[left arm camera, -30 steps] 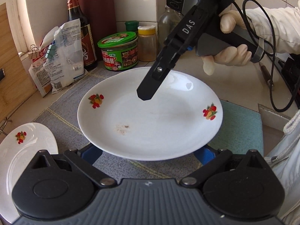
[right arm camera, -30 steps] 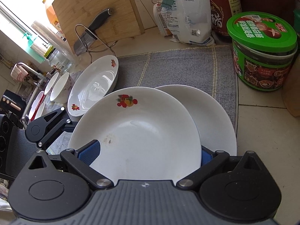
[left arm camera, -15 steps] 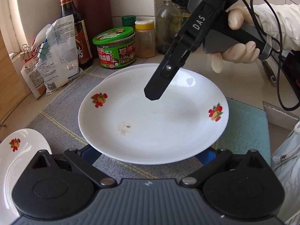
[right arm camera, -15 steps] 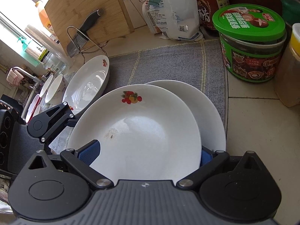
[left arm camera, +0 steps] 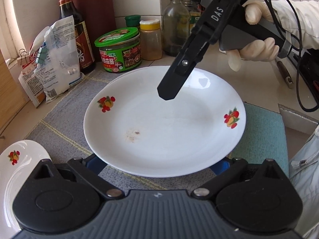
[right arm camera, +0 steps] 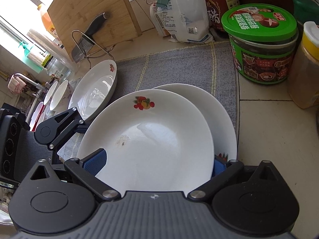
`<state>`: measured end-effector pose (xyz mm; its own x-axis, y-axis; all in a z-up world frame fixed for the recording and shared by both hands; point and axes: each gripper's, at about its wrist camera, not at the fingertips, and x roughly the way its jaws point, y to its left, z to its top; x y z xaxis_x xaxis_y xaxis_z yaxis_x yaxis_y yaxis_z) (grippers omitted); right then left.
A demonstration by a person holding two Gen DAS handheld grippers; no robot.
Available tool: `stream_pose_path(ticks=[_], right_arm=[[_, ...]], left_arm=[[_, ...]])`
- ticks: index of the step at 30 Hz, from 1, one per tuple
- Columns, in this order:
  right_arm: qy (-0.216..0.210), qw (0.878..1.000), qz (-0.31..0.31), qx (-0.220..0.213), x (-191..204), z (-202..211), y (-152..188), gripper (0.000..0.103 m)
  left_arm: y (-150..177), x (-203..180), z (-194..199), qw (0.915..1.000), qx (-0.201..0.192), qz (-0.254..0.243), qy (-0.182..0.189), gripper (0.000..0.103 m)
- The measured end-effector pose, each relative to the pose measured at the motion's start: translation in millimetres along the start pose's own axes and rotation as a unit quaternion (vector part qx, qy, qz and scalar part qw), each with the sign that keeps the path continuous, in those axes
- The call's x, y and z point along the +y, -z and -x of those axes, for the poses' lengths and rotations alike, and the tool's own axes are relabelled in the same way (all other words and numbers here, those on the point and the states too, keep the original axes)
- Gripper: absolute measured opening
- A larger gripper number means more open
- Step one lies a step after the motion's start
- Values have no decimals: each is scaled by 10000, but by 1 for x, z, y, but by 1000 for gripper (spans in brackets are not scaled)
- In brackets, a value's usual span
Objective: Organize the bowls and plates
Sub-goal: 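Lower the fruit-decorated plate onto the stained plate with the right gripper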
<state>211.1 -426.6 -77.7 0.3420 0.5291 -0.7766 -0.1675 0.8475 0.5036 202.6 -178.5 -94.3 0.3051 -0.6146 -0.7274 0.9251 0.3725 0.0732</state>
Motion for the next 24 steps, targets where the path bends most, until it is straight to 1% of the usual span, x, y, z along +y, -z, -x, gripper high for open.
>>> stream_pose_path(ticks=[5, 15, 17, 24], right_arm=[[52, 10000, -40, -2, 0, 1, 3, 103], [224, 9996, -147, -61, -3, 6, 6, 103], [205, 9996, -190, -101, -4, 8, 7, 103], [309, 9994, -152, -99, -1, 9, 8, 103]], left_arm=[[0, 1, 1, 10000, 7, -57, -33, 102], [1, 3, 5, 10000, -30, 3, -39, 102], [2, 3, 5, 10000, -32, -7, -32, 102], [1, 1, 5, 10000, -60, -11, -27, 102]])
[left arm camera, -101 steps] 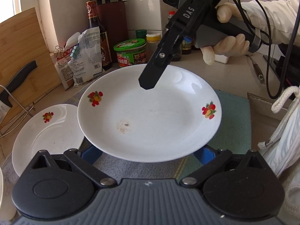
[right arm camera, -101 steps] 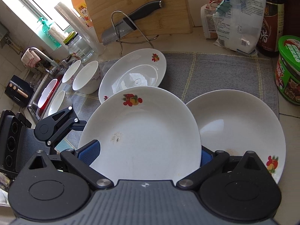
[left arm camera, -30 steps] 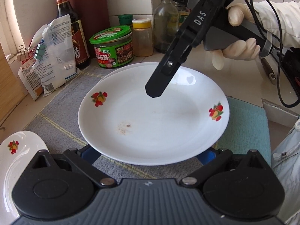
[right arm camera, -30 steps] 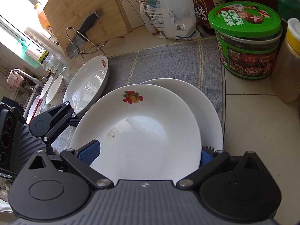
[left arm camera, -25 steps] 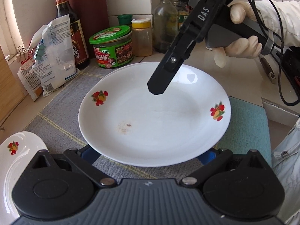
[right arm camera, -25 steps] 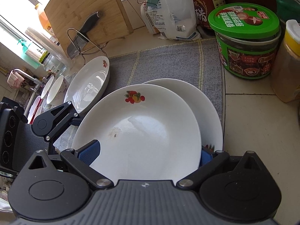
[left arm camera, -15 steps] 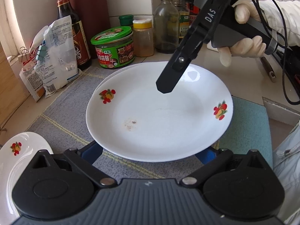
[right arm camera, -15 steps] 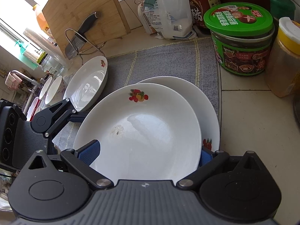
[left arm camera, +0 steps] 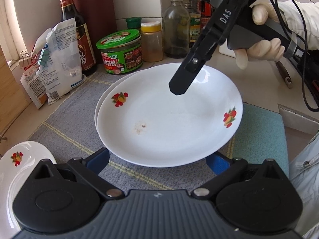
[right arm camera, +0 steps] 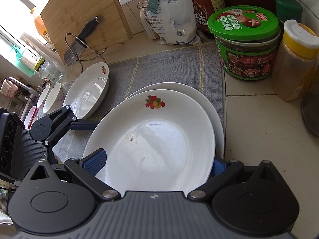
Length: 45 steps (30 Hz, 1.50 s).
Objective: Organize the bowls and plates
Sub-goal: 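Lower the fruit-decorated plate onto the stained plate with the right gripper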
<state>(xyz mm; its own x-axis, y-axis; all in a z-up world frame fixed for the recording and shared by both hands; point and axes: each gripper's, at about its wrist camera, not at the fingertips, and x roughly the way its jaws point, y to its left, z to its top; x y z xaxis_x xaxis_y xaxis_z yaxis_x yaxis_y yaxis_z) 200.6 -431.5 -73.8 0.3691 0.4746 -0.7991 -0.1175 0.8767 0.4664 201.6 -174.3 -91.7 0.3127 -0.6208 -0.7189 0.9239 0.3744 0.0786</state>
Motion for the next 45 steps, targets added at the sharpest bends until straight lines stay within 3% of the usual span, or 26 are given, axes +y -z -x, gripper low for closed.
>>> stream_pose_path(ticks=[18, 45], right_arm=[[460, 9989, 126, 37, 14, 5, 0, 103], [1151, 9932, 148, -4, 34, 8, 1, 103]], left_arm=[[5, 5, 6, 9985, -87, 539, -60, 102], [3, -1, 7, 9970, -280, 724, -62, 102]])
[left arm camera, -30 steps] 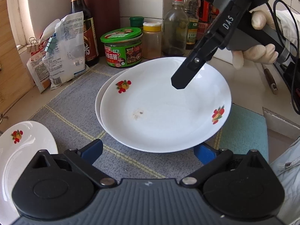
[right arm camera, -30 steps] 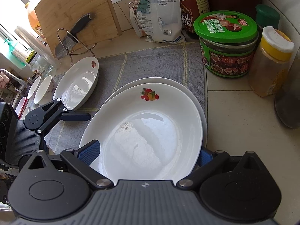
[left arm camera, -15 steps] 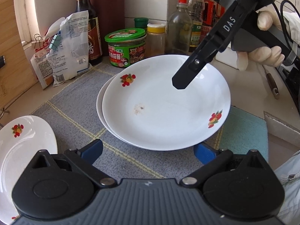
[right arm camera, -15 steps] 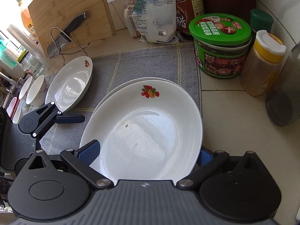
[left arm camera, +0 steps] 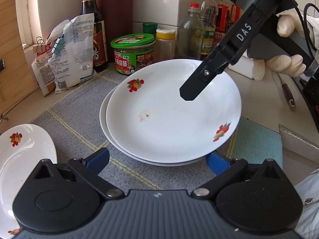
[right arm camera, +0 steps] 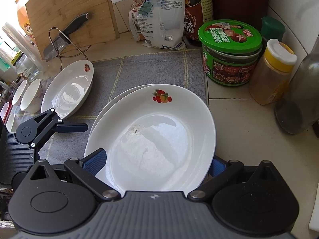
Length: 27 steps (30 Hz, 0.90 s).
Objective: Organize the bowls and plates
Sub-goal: 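Lower the fruit-decorated plate onto the stained plate with the right gripper, then open the right gripper and release the plate on the stack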
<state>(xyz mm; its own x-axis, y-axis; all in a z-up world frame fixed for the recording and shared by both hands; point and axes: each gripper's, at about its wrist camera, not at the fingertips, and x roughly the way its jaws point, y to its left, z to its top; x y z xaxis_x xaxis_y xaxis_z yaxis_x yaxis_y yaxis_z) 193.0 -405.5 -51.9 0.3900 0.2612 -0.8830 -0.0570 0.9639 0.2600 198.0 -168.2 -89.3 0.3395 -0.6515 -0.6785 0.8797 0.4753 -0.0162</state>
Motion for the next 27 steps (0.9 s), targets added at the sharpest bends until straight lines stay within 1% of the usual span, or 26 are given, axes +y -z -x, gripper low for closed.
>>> stream_pose_path(ticks=[9, 18, 27], right_arm=[[248, 9996, 117, 90, 8, 0, -1, 103], [495, 9984, 196, 192, 13, 0, -1, 103], [564, 9979, 200, 250, 13, 0, 2, 103]], left_arm=[[1, 1, 0, 9999, -27, 130, -3, 102], [1, 0, 1, 9999, -40, 94, -40, 102], [1, -2, 1, 10000, -71, 11, -27, 102]])
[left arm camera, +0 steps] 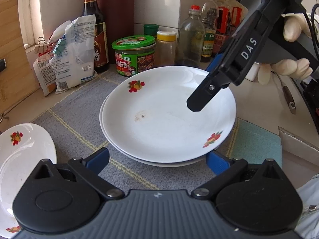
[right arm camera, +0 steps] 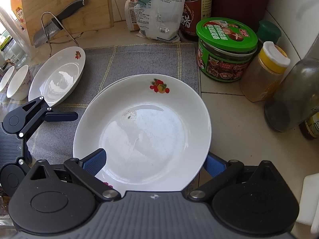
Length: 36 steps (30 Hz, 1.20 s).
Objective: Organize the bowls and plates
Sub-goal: 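Open the right gripper and release the plate on the stack, then move the right gripper to the rim of the white plate by the knife board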
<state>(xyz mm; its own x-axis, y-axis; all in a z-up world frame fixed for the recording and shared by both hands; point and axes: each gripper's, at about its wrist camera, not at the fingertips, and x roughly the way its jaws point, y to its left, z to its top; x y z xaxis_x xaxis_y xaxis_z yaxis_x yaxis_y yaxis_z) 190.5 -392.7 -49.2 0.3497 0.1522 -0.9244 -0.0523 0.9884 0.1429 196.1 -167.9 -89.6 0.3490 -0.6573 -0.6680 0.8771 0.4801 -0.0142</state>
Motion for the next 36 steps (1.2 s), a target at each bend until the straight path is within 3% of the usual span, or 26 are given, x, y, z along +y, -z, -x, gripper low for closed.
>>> stream_pose_path(ticks=[12, 15, 20, 31, 36], right_arm=[[52, 10000, 28, -22, 2, 3, 4, 103], [-134, 9996, 184, -181, 7, 10, 3, 103], [126, 9969, 667, -401, 26, 18, 1, 103], [-56, 9911, 871, -1007, 48, 23, -1, 103], [-74, 9851, 1137, -1291, 67, 21, -6, 103]], left_arm=[[0, 1, 0, 10000, 8, 8, 11, 102], [1, -2, -2, 9999, 102, -70, -28, 102], [-2, -2, 13, 9997, -219, 69, -41, 102], [0, 4, 54, 9920, -614, 593, -927, 102], [5, 8, 72, 9807, -532, 1065, -1553, 102]])
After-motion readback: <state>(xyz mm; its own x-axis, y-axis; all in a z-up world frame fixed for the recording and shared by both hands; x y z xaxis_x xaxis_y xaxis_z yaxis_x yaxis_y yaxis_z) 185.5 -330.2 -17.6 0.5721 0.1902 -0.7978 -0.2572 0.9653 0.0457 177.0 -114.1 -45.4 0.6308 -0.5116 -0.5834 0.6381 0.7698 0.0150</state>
